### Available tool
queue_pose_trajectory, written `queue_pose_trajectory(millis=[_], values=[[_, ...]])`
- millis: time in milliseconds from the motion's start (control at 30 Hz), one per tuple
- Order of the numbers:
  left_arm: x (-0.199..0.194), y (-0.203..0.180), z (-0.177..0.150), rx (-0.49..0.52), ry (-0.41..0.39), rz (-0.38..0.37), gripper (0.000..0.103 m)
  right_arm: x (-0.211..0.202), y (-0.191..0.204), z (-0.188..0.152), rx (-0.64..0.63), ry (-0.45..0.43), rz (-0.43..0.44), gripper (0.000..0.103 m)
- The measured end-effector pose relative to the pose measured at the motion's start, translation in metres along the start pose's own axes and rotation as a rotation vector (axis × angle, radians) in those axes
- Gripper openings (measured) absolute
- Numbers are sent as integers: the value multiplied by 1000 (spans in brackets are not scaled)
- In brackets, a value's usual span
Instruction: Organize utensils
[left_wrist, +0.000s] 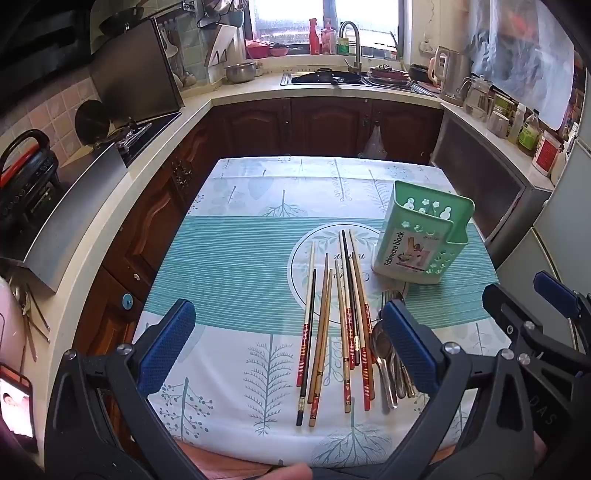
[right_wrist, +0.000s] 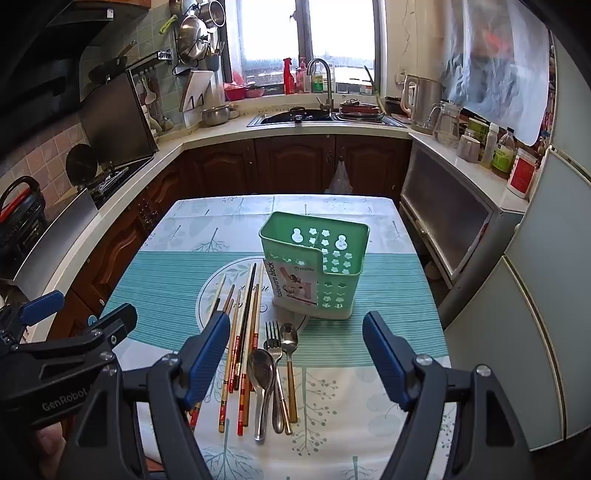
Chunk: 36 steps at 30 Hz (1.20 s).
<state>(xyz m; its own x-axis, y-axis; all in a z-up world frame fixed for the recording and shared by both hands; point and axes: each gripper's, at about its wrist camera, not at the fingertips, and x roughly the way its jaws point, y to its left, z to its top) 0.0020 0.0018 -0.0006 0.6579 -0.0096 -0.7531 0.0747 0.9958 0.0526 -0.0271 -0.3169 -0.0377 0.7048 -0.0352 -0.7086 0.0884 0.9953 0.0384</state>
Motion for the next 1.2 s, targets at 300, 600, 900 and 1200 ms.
queue_pose_trajectory(millis=[300, 600, 900, 1200], values=[[8, -3, -1, -8, 28, 7, 101, 2, 0, 0, -2, 5, -4, 75], [10, -5, -2, -7, 32, 12, 101, 7, -3, -3, 8, 15, 0, 75], [10, -5, -3, -6, 33, 12, 101, 9, -6, -7, 13, 16, 8, 75], [4, -4, -3, -3, 23, 13, 99, 8, -6, -6, 16, 16, 10, 75]])
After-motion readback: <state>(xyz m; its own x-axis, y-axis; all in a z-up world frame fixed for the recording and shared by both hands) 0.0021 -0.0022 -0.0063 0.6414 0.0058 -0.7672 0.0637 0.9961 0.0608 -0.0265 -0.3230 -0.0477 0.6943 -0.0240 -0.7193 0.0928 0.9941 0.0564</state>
